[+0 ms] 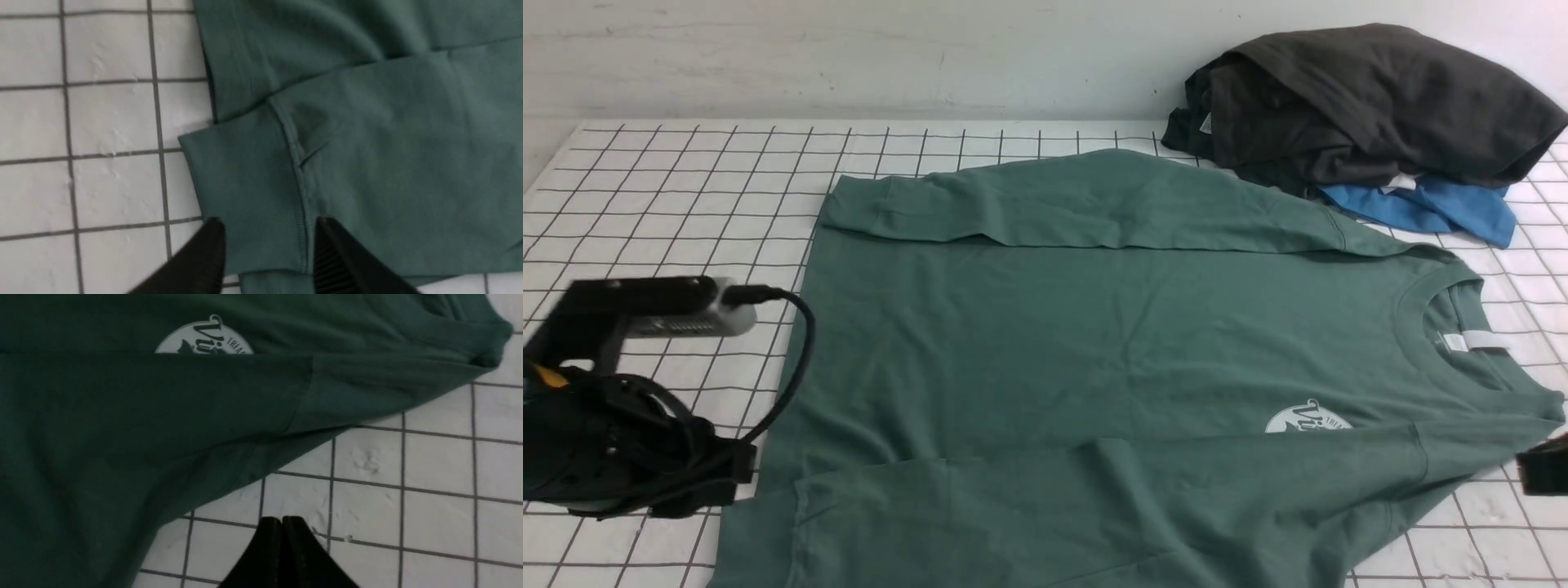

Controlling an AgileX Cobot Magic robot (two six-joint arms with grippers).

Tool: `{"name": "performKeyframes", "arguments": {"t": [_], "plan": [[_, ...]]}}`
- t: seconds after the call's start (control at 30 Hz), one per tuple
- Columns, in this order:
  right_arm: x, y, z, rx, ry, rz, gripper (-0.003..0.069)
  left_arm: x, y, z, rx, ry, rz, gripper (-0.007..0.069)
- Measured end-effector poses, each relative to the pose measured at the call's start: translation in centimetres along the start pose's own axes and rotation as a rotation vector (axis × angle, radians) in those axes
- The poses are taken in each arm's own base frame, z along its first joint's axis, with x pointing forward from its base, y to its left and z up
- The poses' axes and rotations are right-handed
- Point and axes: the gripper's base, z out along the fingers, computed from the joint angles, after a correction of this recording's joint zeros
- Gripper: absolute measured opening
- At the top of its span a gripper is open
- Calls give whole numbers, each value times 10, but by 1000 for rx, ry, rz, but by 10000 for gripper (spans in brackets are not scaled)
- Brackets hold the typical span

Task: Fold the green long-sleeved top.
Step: Use the left arm to clamp the cuff closest to it, then use the left arm to drag and place the cuff at the centered position on the left edge of the fabric

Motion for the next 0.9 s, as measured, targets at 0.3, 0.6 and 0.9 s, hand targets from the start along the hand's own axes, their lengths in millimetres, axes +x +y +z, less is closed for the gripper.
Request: {"name": "performKeyframes", "arguments": {"t": [0.3, 0.6, 0.9], "plan": [[-6, 23, 5, -85, -42, -162, -15, -15, 16, 62, -40, 108, -55, 474], [-7, 25, 5, -93, -45, -166, -15, -20, 21, 85, -51, 118, -82, 116], [-6, 25, 5, -95, -39, -165, -15, -29, 0, 28, -20, -72, 7, 36]]}}
